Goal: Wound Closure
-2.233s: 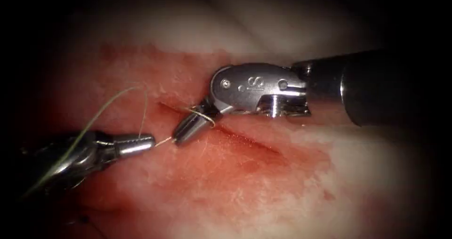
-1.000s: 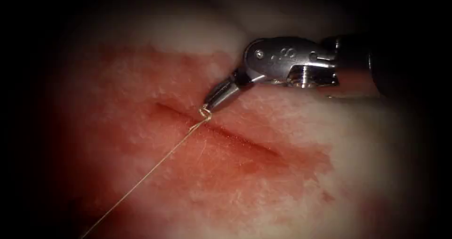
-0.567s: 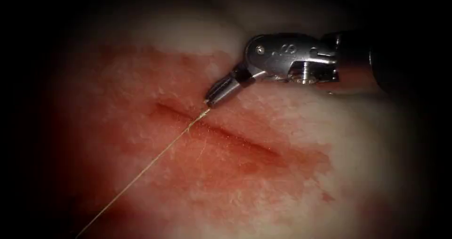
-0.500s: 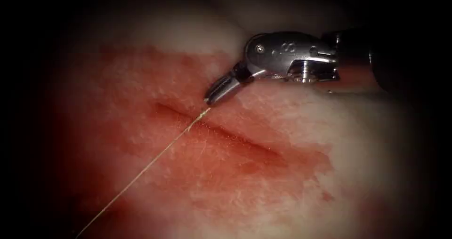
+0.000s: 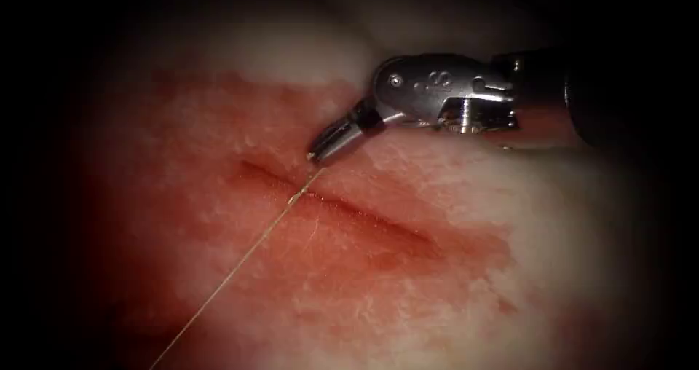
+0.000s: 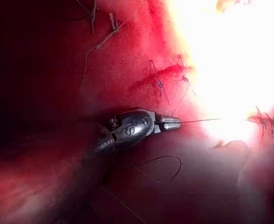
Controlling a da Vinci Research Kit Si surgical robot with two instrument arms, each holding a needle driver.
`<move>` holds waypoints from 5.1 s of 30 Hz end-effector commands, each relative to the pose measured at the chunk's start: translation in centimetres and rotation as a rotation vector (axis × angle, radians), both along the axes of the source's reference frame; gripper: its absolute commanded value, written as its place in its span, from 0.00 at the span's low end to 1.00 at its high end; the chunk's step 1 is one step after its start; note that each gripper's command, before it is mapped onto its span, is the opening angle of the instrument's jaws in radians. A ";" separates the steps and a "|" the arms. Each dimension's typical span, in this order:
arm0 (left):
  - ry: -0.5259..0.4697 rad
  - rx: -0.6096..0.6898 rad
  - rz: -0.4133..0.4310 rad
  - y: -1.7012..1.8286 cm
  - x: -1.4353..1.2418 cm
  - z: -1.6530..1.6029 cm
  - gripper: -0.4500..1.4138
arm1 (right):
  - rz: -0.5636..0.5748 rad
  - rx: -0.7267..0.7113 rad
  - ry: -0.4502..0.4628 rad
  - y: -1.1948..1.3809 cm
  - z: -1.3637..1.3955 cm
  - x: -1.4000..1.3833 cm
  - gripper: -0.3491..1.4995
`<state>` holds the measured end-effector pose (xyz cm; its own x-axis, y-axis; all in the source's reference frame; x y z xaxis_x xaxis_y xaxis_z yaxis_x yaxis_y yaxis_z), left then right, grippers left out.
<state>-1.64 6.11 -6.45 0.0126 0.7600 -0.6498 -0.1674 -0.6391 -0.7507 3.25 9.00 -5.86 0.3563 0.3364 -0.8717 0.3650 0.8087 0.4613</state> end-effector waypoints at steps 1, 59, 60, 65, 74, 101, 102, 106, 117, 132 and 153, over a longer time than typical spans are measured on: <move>-0.002 0.009 0.002 -0.12 -0.06 0.04 0.05 | 0.000 -0.014 -0.009 0.02 0.06 0.09 0.00; -0.021 -0.013 0.014 0.26 -0.28 -0.47 0.05 | 0.312 -0.067 -0.063 -0.10 0.01 -0.15 0.88; -0.023 -0.018 0.018 0.33 -0.31 -0.50 0.05 | 0.325 -0.062 -0.066 -0.06 -0.01 -0.18 0.89; -0.025 -0.096 0.024 0.89 -0.47 -0.70 0.05 | 0.430 -0.031 -0.103 0.22 -0.16 -0.54 0.93; 0.011 -0.170 0.035 1.63 -0.67 -0.42 0.05 | 0.539 -0.016 -0.134 0.06 -0.37 -0.70 0.93; 0.054 -0.280 0.032 3.40 -1.13 0.35 0.05 | 0.523 0.041 0.034 -0.73 -0.61 0.65 0.17; 0.050 -0.279 0.028 3.42 -1.13 0.42 0.05 | 0.525 0.043 0.043 -0.75 -0.64 0.63 0.14; 0.027 -0.283 0.009 3.47 -1.14 0.83 0.05 | 0.533 0.062 0.072 -0.82 -0.74 0.57 0.13; -0.024 -0.311 -0.030 3.43 -1.09 1.59 0.05 | 0.603 0.144 0.174 -0.87 -0.85 0.44 0.14; -0.058 -0.334 -0.071 3.16 -1.07 1.79 0.05 | 0.918 0.309 0.293 -0.67 -0.83 -0.05 0.24; -0.042 -0.318 -0.070 2.65 -1.02 1.84 0.05 | 1.143 0.296 0.006 -0.48 -0.59 -0.27 0.63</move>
